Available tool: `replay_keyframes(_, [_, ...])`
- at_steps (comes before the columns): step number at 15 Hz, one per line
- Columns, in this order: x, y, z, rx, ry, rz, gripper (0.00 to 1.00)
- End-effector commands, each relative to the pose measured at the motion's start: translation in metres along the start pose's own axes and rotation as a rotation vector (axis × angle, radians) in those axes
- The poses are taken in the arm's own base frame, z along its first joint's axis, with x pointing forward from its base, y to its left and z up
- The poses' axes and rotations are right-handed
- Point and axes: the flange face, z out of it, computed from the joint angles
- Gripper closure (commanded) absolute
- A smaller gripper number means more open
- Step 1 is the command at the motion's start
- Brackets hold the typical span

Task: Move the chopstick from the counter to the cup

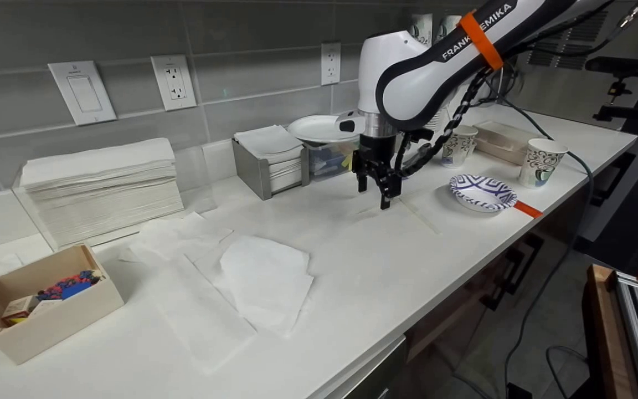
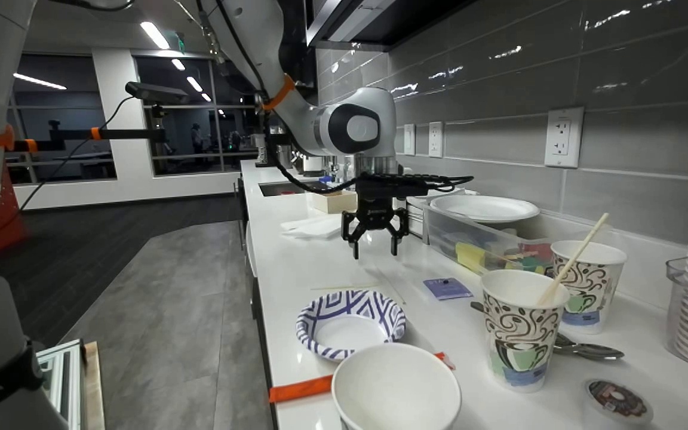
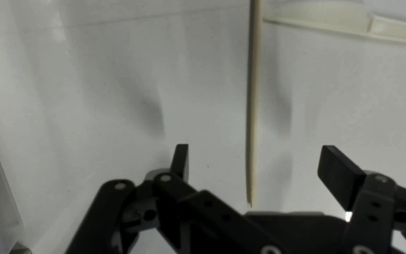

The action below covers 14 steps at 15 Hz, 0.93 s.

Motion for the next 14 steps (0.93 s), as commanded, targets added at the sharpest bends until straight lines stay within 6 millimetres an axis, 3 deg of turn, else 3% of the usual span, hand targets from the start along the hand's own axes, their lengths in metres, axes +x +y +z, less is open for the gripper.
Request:
replay_keyframes(1, [0.0010,0.0069,0.0081,0.007,-0.025,-0.039,0.38])
replay_keyframes(9, [0.0044,0.0055,0.0174,0.016,-0.026,-0.079,0.99])
replay_keyframes(14, [0.0086,0.0017,0.0110,0.038,-0.014,-0.073,0.98])
